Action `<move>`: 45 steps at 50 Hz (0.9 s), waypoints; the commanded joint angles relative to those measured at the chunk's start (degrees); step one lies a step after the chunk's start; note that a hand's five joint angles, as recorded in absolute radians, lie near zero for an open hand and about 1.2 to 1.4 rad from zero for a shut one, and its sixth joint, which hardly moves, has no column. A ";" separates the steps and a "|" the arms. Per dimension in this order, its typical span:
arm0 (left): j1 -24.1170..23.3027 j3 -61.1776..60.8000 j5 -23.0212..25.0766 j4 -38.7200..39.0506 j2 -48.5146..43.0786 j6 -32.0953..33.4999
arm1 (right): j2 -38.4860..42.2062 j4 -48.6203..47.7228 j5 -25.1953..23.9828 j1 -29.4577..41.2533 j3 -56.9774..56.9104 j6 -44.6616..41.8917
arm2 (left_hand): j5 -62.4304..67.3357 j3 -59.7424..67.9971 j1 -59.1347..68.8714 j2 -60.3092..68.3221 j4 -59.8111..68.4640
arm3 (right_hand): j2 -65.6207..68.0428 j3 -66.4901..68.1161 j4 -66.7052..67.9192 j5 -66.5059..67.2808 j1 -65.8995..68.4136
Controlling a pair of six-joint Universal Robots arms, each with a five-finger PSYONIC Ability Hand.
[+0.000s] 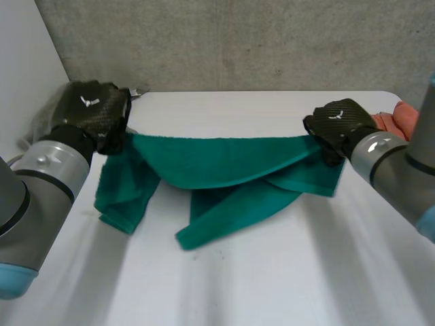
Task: Fold the laundry.
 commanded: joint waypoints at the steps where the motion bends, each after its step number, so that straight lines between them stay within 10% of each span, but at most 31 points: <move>1: -0.26 0.44 2.59 -5.32 -13.04 0.29 | -0.84 9.73 5.37 -0.30 2.07 -18.30 | 14.24 11.69 14.89 11.42 11.20 | 12.94 12.62 12.00 13.99 23.76; 11: -0.26 15.62 1.80 -3.13 -28.61 4.24 | 11.37 -0.18 9.06 -0.04 -6.26 -24.89 | 14.24 11.69 14.89 11.42 11.20 | 12.94 12.62 12.00 13.99 23.76; 25: 2.29 45.79 -0.48 22.27 -30.64 7.58 | 13.58 -53.98 6.43 0.05 -21.22 -25.60 | 14.24 11.69 14.89 11.42 11.20 | 12.94 12.62 12.00 13.99 23.76; 45: 2.46 12.51 6.02 15.08 -25.89 3.11 | 7.07 -30.10 12.05 0.31 8.21 -24.81 | 14.24 11.69 14.89 11.42 11.20 | 12.94 12.62 12.00 13.99 23.76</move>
